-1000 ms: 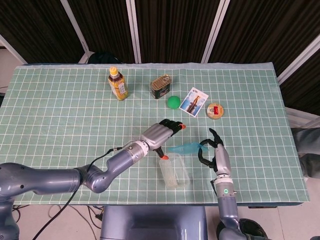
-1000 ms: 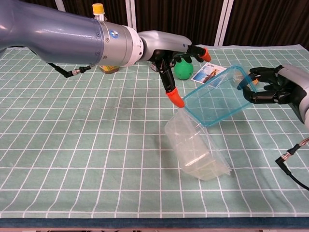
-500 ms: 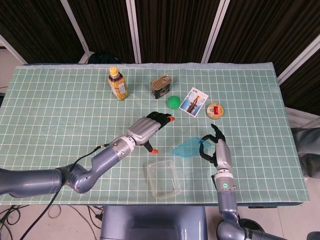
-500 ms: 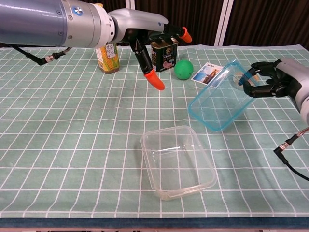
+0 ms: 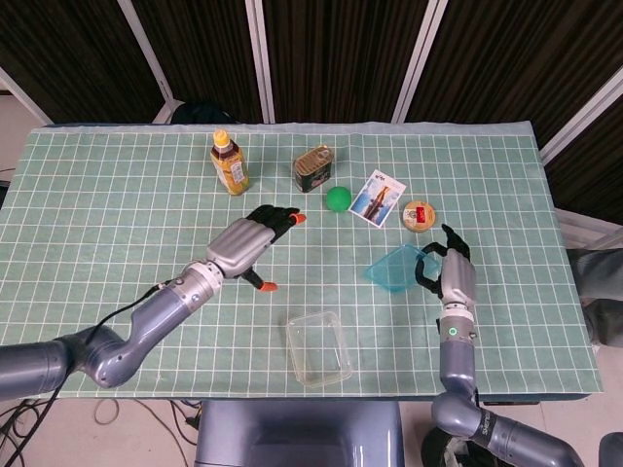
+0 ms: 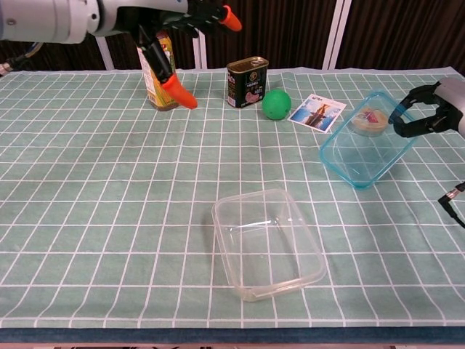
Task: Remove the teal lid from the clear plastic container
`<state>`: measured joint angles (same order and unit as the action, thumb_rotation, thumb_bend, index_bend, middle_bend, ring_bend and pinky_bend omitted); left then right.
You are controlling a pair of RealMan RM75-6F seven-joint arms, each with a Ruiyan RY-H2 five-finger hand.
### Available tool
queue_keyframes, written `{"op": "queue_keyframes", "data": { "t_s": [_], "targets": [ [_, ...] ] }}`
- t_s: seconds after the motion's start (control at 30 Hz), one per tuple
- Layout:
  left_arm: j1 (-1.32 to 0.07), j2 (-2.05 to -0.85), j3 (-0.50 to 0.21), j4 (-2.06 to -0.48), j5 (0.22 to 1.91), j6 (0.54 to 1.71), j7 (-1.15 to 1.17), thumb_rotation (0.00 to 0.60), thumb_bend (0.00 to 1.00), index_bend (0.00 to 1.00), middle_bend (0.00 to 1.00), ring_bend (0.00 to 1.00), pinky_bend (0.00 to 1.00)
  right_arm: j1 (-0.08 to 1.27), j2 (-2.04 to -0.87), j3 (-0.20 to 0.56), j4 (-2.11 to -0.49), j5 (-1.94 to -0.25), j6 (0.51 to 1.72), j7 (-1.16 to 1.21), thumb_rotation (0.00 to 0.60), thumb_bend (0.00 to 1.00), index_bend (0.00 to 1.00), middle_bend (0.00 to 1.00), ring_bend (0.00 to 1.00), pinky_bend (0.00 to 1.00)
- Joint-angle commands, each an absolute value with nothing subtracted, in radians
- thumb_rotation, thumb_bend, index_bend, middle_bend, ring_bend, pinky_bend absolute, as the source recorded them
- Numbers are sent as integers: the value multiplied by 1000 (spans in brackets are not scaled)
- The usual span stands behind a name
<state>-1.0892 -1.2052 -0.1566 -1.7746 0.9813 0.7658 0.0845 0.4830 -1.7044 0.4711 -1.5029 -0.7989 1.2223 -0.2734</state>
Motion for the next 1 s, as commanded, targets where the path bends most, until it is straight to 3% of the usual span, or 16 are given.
{"op": "queue_keyframes", "data": {
  "t_s": [0.03,0.07,0.17,0.43,0.73,1.0],
  "targets": [
    [-1038,-1154,-135,-1819,1032,803,68,600,0,0,0,0,0,530,-1669,474,-1460,-719,1174,-381,600,541,42,0,0,0],
    [-1023,-1140,-129,-1830,1044,811,65,600,0,0,0,0,0,537,-1662,476,-1458,-701,1169,-402,600,486,1,0,0,0],
    [-970,-1089,-106,-1868,1083,851,60,600,0,0,0,0,0,557,-1645,480,-1456,-662,1173,-454,600,396,0,0,0,0],
    [-790,-972,-23,-1955,1175,1028,91,600,0,0,0,0,0,503,-1561,429,-1526,-712,1191,-408,600,378,0,0,0,0],
    [-533,-934,95,-1972,1273,1301,198,600,0,0,0,0,0,330,-1351,261,-1750,-948,1233,-266,600,372,0,0,0,0],
    [-305,-1033,137,-1806,1331,1541,196,600,0,0,0,0,0,216,-1207,127,-1723,-1250,1327,-113,600,306,0,0,0,0]
  ]
}}
